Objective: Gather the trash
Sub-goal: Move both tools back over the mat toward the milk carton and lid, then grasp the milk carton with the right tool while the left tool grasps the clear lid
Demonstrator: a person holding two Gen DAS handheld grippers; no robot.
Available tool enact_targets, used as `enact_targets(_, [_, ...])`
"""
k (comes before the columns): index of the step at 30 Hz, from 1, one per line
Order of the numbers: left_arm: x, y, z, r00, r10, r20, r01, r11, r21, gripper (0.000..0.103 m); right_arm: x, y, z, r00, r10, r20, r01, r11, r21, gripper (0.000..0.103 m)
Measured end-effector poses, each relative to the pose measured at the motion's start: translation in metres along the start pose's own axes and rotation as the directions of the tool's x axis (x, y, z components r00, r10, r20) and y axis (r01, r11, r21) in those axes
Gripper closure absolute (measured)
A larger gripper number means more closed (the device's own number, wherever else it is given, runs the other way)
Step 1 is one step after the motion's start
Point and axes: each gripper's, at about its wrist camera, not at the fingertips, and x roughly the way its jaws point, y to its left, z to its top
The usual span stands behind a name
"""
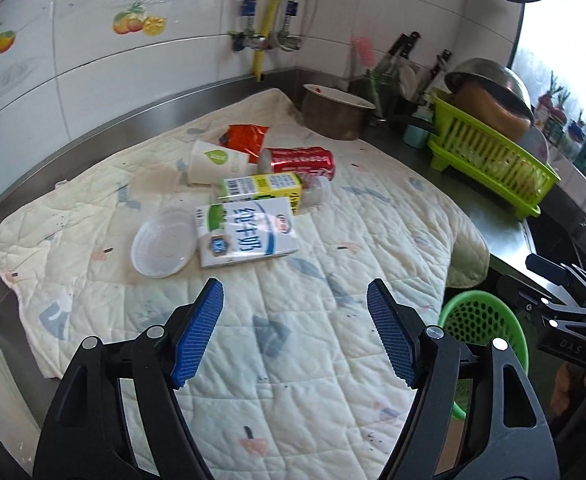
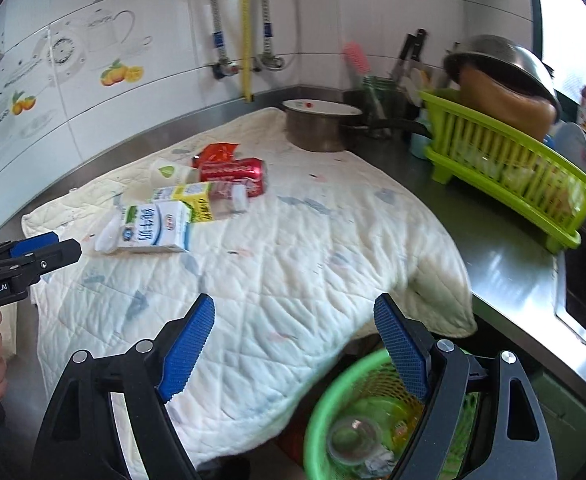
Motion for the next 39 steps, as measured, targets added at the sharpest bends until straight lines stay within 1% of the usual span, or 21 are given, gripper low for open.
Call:
enact_targets(3, [-0.002,0.025,0.001,0.999,0.036,0.001,-0.036,0.999,-0.041,0.028,0.011,0.023,0.013,0.999,0.038,0.002,-0.038,0.999,-0.029,0.024])
enact_targets(8, [-0.002,0.061,0.000,0.997,0.081,-0.006,-0.081,0.992,-0.092,0.028,0.037,0.061,0.030,0.994,0.104,-0.017,-0.105,0.991,-0.082,0.024])
enact_targets(12, [-0.001,0.088,-0.002,0.994,0.108,-0.016,-0.109,0.986,-0.125,0.028,0.058,0.093,0.039,0.989,0.139,-0.040,-0.144,0.975,-0.167,0.024])
enact_targets(18, [0.004,0.120,-0.005,0.990,0.134,-0.034,-0.138,0.976,-0.171,0.028,0.093,0.128,0.054,0.980,0.177,-0.090,-0.196,0.939,-0.282,0.022])
enact_targets(20, [0.006,0.130,-0.005,0.990,0.138,-0.041,-0.144,0.973,-0.183,0.028,0.104,0.137,0.058,0.976,0.188,-0.112,-0.215,0.921,-0.324,0.021])
enact_targets(22, [0.008,0.138,-0.006,0.988,0.144,-0.047,-0.150,0.970,-0.191,0.028,0.118,0.147,0.061,0.969,0.200,-0.149,-0.242,0.893,-0.379,0.021])
enact_targets(24, [0.011,0.144,-0.006,0.988,0.147,-0.053,-0.155,0.968,-0.197,0.027,0.132,0.158,0.063,0.966,0.193,-0.175,-0.253,0.851,-0.459,0.021])
enact_targets(27, [0.015,0.155,-0.007,0.986,0.154,-0.062,-0.164,0.963,-0.213,0.027,0.147,0.174,0.062,0.966,0.168,-0.195,-0.252,0.771,-0.585,0.020])
enact_targets(28, [0.016,0.158,-0.008,0.985,0.158,-0.065,-0.168,0.961,-0.218,0.027,0.152,0.178,0.062,0.966,0.162,-0.201,-0.254,0.737,-0.626,0.020])
enact_targets(30, [0.019,0.164,-0.008,0.984,0.163,-0.072,-0.176,0.958,-0.229,0.027,0.160,0.188,0.059,0.970,0.138,-0.200,-0.241,0.651,-0.720,0.019])
enact_targets(31, [0.021,0.168,-0.009,0.983,0.166,-0.076,-0.179,0.955,-0.236,0.027,0.164,0.192,0.057,0.972,0.130,-0.197,-0.235,0.615,-0.752,0.019])
enact_targets(33, [0.023,0.171,-0.011,0.982,0.171,-0.083,-0.186,0.951,-0.246,0.027,0.170,0.200,0.052,0.975,0.114,-0.189,-0.220,0.531,-0.818,0.019])
enact_targets(36, [0.027,0.177,-0.013,0.980,0.176,-0.095,-0.195,0.946,-0.259,0.027,0.181,0.210,0.046,0.980,0.091,-0.178,-0.200,0.428,-0.882,0.019])
enact_targets(39, [0.029,0.180,-0.013,0.979,0.176,-0.102,-0.197,0.944,-0.264,0.027,0.192,0.216,0.042,0.976,0.084,-0.199,-0.216,0.347,-0.913,0.019])
